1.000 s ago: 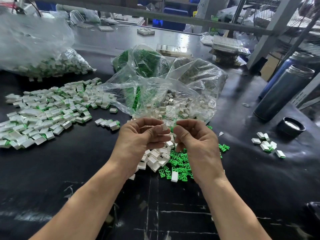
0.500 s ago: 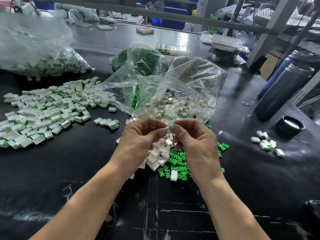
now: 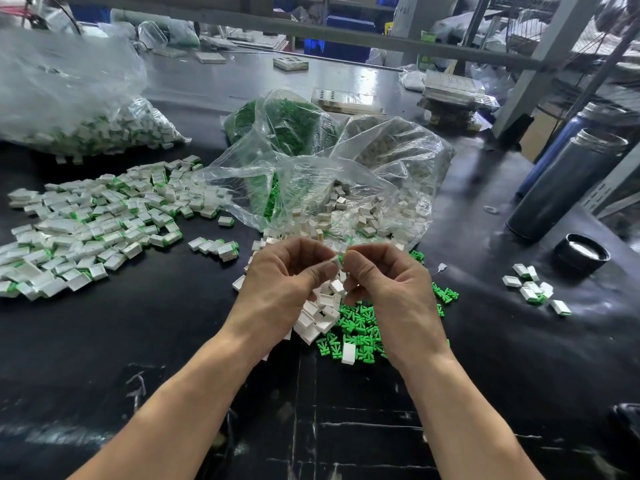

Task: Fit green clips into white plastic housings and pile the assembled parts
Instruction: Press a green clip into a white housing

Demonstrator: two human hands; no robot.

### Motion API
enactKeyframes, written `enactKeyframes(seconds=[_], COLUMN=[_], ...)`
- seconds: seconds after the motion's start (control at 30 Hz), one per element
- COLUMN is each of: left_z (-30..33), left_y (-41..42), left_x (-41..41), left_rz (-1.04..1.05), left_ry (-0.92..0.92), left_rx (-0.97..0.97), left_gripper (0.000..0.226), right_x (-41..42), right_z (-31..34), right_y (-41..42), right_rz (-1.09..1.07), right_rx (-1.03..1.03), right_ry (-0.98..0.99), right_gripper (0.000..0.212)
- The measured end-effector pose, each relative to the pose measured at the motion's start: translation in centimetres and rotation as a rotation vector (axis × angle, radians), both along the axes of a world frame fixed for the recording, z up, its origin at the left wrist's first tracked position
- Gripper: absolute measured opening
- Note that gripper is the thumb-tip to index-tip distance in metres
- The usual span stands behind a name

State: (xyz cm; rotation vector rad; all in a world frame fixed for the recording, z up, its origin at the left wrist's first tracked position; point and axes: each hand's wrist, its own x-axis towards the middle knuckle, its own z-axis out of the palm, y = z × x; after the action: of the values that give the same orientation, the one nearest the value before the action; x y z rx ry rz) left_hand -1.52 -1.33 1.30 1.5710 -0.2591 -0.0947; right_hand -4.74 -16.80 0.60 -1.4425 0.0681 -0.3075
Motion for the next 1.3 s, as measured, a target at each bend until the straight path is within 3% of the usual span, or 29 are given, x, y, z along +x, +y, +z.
enactKeyframes(seconds=[0.23,0.43,0.6,0.97,1.3], left_z=[-0.1,-0.2,-0.2,-0.2,-0.6], left_y=[0.3,0.2,-0.2,-1.0,-1.7], left_x=[0.0,0.1,0.0,-0.7,-1.0], left_rz=[0.006,0.021,0.051,0.130,0.206], left_ry=[-0.059,-0.050,-0.029,0.027,0.073], left_rx=[0.076,0.098,0.069,-0.050,-0.080], left_gripper=[0.007,0.009,0.008,0.014,0.017], right_x=[0.1,0.0,-0.2,-0.5,-0.7], right_z=[0.0,-0.1,-0.5,-0.7,-0.6], right_y=[-0.4,0.1,1.3,2.6,3.3], right_rz=[0.012,-0.023,-0.107,-0.166,-0.194], right_rx=[-0.162,-0.225,-0.175,-0.017,0.015], right_ry=[-0.002,0.000,-0.005,-0.021,-0.044], right_gripper=[0.002,0.012,0.021,0.014,0.020])
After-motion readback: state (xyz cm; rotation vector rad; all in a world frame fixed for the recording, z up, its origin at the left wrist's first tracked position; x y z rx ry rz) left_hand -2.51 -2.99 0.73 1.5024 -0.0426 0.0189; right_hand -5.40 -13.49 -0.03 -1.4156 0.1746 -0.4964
